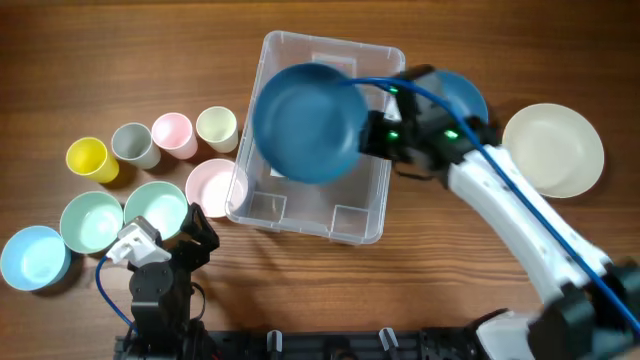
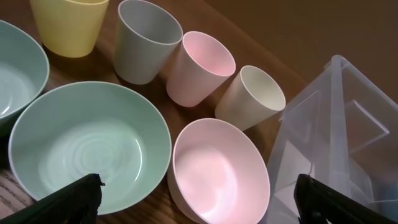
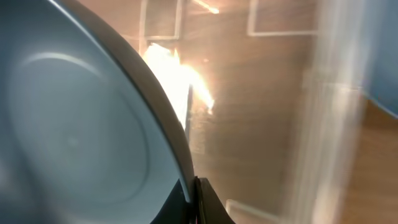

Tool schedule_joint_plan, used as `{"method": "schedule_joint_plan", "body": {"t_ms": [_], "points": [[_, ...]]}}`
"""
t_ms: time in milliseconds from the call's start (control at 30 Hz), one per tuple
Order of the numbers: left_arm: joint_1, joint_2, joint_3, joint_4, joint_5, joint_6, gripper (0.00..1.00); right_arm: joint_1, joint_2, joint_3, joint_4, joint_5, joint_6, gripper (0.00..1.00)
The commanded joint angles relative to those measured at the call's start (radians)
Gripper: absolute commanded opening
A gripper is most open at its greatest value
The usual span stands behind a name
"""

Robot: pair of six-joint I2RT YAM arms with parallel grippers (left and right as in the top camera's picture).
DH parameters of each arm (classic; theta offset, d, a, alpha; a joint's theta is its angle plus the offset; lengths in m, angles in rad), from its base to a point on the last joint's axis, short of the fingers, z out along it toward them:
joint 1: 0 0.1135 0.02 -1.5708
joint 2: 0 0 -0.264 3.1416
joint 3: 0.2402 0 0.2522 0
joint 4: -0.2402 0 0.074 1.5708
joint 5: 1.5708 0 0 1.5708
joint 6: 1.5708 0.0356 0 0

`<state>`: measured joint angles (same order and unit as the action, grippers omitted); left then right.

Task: Pack container
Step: 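Lift the dark blue bowl and lower it into the clear bin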

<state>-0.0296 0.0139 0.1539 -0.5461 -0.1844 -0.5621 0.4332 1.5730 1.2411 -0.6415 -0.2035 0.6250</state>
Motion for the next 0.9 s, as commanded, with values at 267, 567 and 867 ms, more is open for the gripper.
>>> {"method": "schedule_joint_plan", "body": {"t_ms": [267,567,867], "points": [[0.008,-0.007,-0.006,0.003,0.009,0.008,1.00,0.005,0.205,0.146,0.197,0.243,-0.090,0.04],[0.008,-0.007,-0.006,0.003,0.009,0.008,1.00,0.005,0.224,0.146,0.186,0.320,-0.091,0.10],[0.008,-0.007,-0.006,0.003,0.009,0.008,1.00,0.005,0.179,0.147,0.193,0.216,-0.155,0.41]]}}
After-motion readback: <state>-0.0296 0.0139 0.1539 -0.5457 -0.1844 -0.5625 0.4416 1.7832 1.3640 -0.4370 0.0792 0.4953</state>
